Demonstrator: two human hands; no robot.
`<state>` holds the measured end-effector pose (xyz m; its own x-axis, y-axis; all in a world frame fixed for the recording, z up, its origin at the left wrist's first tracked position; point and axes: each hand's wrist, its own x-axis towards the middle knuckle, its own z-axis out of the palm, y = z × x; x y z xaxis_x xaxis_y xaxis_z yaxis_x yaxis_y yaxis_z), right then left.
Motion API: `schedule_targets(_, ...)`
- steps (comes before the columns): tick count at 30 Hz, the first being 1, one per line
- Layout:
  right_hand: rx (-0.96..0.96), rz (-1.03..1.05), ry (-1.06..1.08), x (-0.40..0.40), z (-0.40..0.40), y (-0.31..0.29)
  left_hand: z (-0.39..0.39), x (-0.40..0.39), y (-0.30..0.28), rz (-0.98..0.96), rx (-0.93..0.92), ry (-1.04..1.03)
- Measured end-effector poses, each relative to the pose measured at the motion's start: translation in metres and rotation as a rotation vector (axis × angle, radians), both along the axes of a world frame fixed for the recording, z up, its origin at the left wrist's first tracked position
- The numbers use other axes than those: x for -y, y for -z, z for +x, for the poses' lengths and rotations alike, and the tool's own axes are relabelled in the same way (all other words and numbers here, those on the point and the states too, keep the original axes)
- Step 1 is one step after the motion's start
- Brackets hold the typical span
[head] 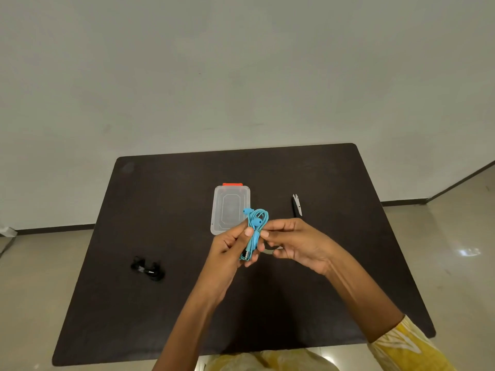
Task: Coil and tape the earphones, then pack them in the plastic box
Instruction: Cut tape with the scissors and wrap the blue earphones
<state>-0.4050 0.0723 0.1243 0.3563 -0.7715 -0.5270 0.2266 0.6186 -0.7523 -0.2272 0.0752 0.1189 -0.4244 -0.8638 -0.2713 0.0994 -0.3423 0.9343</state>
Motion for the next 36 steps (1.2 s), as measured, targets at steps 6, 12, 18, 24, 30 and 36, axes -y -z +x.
schedule_targets(6,0.1,-0.05,-0.036,-0.005,-0.001,0.007,0.007,0.008,0.0,0.185,-0.05,0.067)
schedule_targets(12,-0.01,-0.101,0.035,-0.01,0.002,0.012,0.006,0.012,0.005,0.35,-0.014,0.013)
schedule_targets(18,0.088,-0.072,0.05,-0.007,0.003,0.01,-0.002,0.008,0.009,0.583,-0.331,-0.086)
schedule_targets(24,0.158,-0.033,0.062,-0.008,0.005,0.01,-0.006,0.009,0.009,0.718,-0.42,-0.09)
schedule_targets(30,0.124,0.075,0.149,-0.009,0.006,0.015,-0.002,0.009,0.012,0.717,-0.346,-0.035)
schedule_targets(36,-0.054,0.046,0.18,-0.009,0.008,0.012,0.004,0.012,0.009,0.31,-0.002,-0.023)
